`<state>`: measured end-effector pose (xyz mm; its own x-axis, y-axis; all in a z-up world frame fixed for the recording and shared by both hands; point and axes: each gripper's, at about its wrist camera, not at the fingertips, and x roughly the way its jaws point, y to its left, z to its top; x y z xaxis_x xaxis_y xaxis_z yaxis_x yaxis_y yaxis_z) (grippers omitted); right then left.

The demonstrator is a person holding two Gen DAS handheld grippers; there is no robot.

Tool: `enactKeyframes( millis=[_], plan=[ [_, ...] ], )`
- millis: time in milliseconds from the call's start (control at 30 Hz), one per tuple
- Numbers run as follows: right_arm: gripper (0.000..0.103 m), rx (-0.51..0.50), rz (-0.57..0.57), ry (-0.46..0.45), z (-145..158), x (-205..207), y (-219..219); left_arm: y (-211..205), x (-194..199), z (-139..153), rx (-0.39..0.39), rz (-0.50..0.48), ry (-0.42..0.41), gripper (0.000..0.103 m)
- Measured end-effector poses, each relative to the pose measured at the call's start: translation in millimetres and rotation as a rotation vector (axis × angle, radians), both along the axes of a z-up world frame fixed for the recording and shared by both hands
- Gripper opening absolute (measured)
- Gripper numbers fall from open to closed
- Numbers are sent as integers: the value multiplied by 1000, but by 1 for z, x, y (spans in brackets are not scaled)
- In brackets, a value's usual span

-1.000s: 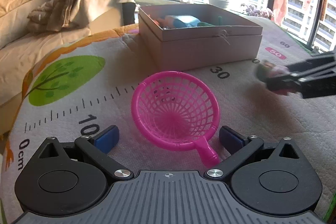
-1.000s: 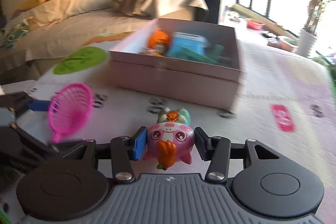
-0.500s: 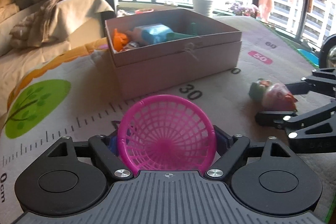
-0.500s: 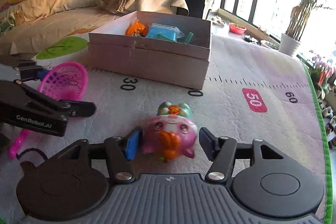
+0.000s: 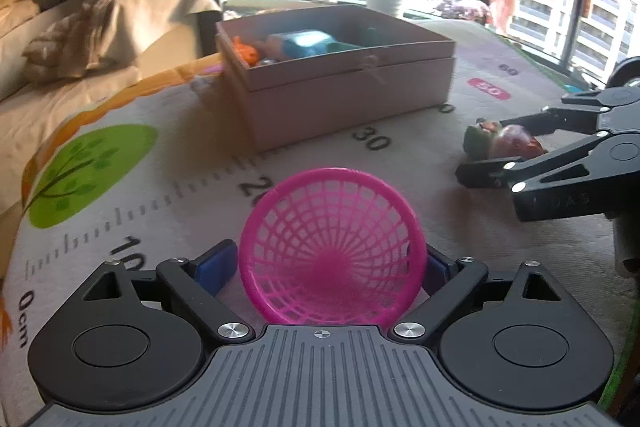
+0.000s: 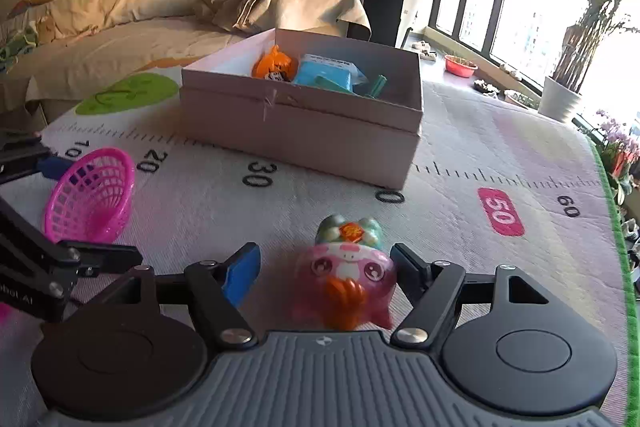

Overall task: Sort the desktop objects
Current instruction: 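Carry the net and pig toy over the pink box and open both tools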

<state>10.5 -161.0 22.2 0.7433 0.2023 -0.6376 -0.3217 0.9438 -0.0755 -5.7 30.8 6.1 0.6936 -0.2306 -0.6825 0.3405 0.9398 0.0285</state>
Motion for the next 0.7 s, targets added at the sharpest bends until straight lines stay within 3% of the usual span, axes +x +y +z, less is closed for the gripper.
enactKeyframes(
  millis=[33,67,233,433,500,567,700],
  plan=[
    [55,13,6,9,1,1,1,1,0,0,-2,5,2,95],
    [50,23,14,21,1,2,1,3,1,1,-10,5,8,96],
    [49,28,32,25,2,-4,4,-3,5,5,-66,-31,36,99],
    [50,17,21,23,4,-8,1,-19,22,2,-37,-6,37,99],
    [50,16,20,25,5,-10,-1,-22,26,1,-29,0,36,96],
    [50,13,21,25,5,-12,-3,-23,26,2,-18,2,23,86],
    [50,14,21,26,6,-14,-6,-20,23,4,-15,-8,26,86]
  ],
)
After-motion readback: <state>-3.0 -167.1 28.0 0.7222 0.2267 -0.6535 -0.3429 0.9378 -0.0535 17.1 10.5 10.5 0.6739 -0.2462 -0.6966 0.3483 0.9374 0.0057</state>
